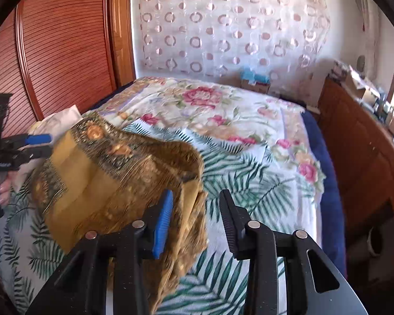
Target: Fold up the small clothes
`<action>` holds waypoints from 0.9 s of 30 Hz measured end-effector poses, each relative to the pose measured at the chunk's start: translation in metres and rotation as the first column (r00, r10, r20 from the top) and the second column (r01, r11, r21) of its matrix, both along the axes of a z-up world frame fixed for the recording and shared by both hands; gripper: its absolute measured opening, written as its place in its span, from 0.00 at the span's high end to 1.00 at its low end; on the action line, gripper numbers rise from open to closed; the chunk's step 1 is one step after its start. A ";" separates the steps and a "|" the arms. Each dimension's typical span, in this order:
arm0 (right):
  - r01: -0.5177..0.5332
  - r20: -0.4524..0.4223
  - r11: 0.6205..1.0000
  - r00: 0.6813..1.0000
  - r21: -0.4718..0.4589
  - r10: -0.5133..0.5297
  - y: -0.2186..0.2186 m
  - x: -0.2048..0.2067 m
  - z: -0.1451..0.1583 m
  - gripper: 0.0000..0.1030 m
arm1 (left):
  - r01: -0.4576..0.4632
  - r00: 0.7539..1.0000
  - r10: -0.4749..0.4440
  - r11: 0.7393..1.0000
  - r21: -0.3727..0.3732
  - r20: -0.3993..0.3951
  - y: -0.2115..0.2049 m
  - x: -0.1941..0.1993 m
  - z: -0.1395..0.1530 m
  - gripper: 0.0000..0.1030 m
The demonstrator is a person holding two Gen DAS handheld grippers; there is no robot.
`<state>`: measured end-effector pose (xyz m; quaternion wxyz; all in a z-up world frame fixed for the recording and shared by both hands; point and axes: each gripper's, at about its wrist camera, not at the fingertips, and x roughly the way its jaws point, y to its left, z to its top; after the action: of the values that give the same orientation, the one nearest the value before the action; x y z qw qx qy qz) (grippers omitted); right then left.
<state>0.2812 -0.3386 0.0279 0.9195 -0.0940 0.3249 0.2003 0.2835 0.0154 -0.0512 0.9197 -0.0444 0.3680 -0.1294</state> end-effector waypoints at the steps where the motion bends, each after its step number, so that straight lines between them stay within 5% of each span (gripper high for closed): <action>1: -0.005 -0.018 1.000 1.000 0.011 0.005 0.000 -0.003 -0.002 0.62 | -0.001 1.000 0.001 1.000 0.012 -0.007 -0.001 0.006 0.001 0.46; 10: -0.026 -0.107 0.998 0.994 0.049 0.031 -0.007 -0.011 -0.019 0.63 | 0.007 0.997 -0.005 1.000 0.028 -0.077 0.002 0.051 -0.010 0.52; 11: -0.038 -0.098 0.998 0.994 0.050 0.043 -0.007 -0.009 -0.017 0.70 | 0.010 0.997 -0.009 1.000 0.022 -0.076 0.003 0.053 -0.012 0.59; 12: -0.063 -0.087 0.997 0.994 0.055 0.067 -0.006 -0.009 -0.015 0.92 | 0.013 0.997 -0.012 1.000 0.020 -0.077 0.004 0.054 -0.014 0.80; 13: -0.071 -0.078 0.996 0.994 0.055 0.075 -0.005 -0.006 -0.012 0.93 | 0.009 0.996 -0.007 1.000 0.021 -0.084 0.006 0.055 -0.016 0.94; 20: -0.066 0.062 0.998 0.996 0.016 0.065 0.006 0.003 0.013 0.95 | -0.087 0.996 0.087 0.996 -0.017 -0.008 0.022 0.042 -0.002 0.97; 27: -0.043 -0.020 0.998 0.999 -0.036 0.042 0.019 0.036 -0.013 0.95 | -0.087 0.996 0.087 0.996 0.023 -0.019 0.023 0.040 -0.006 0.97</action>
<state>0.3167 -0.3199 0.0154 0.9100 -0.1157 0.3354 0.2146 0.3234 0.0382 -0.0567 0.9212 -0.0514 0.3763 -0.0845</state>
